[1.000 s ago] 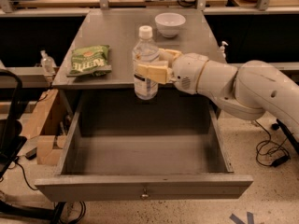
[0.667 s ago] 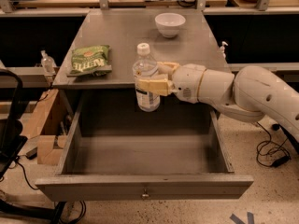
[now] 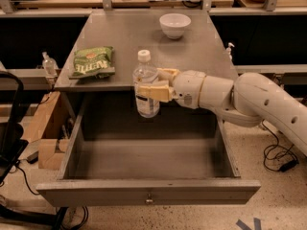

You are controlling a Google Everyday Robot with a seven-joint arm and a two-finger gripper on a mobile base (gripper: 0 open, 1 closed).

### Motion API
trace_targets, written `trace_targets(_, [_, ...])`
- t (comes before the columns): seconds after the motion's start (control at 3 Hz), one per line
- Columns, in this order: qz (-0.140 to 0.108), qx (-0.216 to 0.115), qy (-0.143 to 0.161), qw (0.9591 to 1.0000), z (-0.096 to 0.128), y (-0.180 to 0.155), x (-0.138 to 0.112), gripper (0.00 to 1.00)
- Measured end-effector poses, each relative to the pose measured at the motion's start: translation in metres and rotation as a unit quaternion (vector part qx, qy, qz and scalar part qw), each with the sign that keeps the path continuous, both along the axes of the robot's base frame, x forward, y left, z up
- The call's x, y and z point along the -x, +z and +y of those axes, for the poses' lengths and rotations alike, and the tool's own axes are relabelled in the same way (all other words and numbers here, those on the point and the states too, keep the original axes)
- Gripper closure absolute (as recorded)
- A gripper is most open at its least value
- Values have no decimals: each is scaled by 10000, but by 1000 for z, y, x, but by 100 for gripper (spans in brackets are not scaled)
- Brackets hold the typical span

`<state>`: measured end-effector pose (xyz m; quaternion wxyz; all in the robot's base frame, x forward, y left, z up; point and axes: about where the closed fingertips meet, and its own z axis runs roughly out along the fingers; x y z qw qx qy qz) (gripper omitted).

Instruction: Place blue plastic bottle into top drawer

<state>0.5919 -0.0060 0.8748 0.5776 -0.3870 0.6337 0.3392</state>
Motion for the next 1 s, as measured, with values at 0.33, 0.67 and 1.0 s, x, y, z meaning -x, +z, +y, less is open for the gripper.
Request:
trace_targets(0.33, [34,-53,544,9985,20,-29,-6,100])
trace_targets(0.67, [30,95,1247,9921,51,-66,-8,100])
trace_targets(1.0, [-28,215,1510,9883,67,-89,-4,100])
